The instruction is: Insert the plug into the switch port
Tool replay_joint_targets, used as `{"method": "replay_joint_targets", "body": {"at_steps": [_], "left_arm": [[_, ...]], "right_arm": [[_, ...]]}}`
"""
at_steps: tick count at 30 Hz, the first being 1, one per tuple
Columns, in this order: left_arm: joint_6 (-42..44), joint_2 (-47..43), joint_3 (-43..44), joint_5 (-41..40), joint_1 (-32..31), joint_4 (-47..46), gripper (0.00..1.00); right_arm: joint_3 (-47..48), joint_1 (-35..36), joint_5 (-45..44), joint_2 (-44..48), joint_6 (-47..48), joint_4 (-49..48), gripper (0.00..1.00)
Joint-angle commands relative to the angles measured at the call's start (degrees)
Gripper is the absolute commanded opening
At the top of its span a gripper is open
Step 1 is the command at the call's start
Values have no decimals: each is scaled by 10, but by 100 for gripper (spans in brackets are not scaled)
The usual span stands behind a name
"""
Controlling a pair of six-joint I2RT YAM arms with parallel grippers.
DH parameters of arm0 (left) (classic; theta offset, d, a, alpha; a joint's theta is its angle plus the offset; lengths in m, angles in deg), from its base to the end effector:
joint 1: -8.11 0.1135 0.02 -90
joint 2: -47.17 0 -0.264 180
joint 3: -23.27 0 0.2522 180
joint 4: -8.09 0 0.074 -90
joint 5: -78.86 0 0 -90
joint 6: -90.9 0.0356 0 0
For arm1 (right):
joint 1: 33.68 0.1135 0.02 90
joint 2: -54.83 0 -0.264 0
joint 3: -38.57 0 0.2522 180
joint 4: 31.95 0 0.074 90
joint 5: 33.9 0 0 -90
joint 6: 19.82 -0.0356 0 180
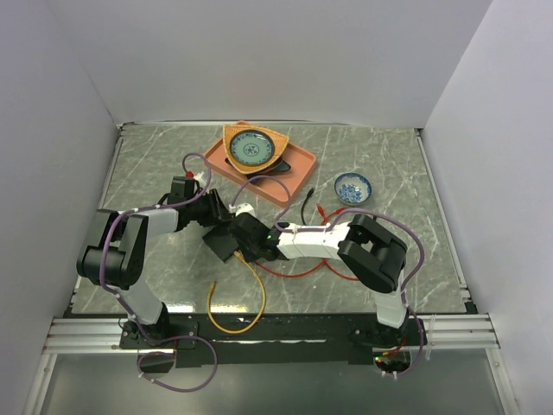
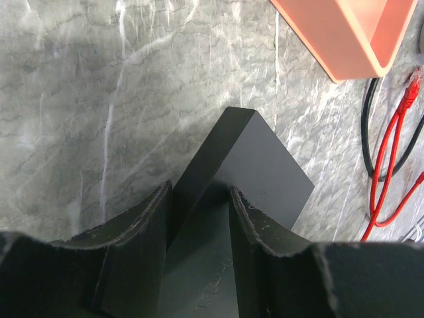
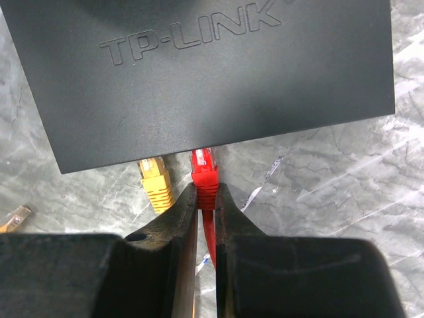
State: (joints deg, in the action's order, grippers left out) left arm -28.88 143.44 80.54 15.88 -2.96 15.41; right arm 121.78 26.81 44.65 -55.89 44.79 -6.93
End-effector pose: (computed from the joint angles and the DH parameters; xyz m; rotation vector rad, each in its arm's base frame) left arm 0.3088 -0.0769 0.1408 -0.1648 2.4463 -0.8909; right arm 0.2048 0.3475 0.1575 -0.6737 2.4125 0.3947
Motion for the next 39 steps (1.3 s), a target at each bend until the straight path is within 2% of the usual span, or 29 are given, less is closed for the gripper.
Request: {"method": "replay_joint_targets", "body": {"at_steps": [1,19,29,33,39], "left_arm": [[-16,10,-23,55,-19,92,38],[-19,8,-30,58,-19,90,32],[-17,14,-28,59,-19,91,32],[-18,12,-26,53,-19,91,35],[-19,1,-18,33,-18,93,49]], "right_arm": [[44,-26,-106,-10,-37,-121,0],[118,-38,-106,-40,-48,-115,0],[117,-55,-89,-43,-58,-111,0],[94,-54,-71,-27,-44,-111,0],[26,-52,-28,12,-17,-131,2]]}}
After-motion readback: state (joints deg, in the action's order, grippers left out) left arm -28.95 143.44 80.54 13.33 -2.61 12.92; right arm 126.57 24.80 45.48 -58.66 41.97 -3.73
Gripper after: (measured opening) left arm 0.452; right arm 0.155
